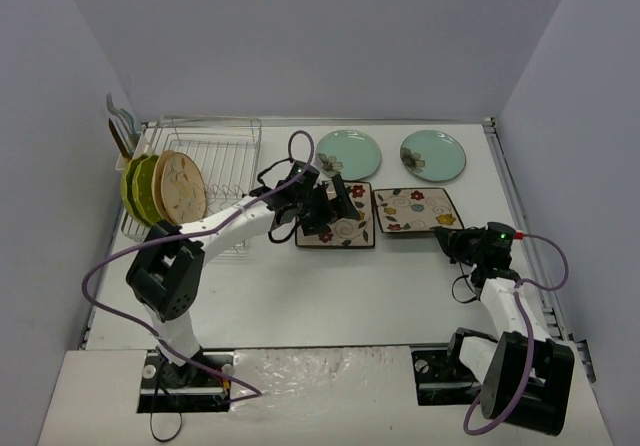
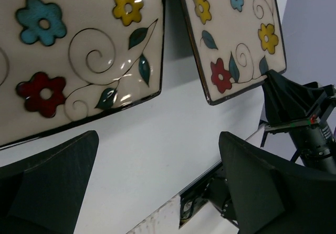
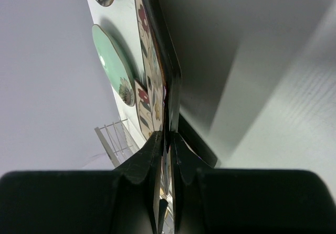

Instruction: Load the plates into the dish rack

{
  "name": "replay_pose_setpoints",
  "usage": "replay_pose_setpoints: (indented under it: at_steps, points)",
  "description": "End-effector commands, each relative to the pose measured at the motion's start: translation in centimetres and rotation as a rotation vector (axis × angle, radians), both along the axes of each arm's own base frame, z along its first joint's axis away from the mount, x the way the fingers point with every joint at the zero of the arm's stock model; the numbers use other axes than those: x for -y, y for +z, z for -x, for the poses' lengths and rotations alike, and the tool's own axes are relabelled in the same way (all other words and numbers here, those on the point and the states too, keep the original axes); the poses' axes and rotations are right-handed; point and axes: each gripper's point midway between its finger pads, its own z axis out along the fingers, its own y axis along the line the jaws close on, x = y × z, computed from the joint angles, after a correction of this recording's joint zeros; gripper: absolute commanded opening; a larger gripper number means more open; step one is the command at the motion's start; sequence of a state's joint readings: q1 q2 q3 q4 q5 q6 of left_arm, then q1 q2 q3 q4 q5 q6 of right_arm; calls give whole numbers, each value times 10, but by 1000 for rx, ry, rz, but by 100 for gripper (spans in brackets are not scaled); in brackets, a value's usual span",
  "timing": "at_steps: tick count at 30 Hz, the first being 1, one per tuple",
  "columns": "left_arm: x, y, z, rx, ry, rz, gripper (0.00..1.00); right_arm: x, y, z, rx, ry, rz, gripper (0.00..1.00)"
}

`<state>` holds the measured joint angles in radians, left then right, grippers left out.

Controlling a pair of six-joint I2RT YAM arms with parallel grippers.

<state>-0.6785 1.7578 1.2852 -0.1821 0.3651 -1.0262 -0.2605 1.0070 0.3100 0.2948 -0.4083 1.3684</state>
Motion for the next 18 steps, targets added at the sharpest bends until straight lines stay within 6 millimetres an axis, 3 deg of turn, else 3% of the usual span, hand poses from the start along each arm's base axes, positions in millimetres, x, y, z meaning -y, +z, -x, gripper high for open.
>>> replay_pose_setpoints:
  at_steps: [1,10,18]
  points:
    - [40,49,-22,31,22,179,97,-8,69,-30,203,64,-19,0]
    - [89,33,-42,-123,36,266,97,-9,67,-31,193,69,-26,0]
    - [116,17,-51,-201,39,287,96,-10,68,-33,202,74,-33,0]
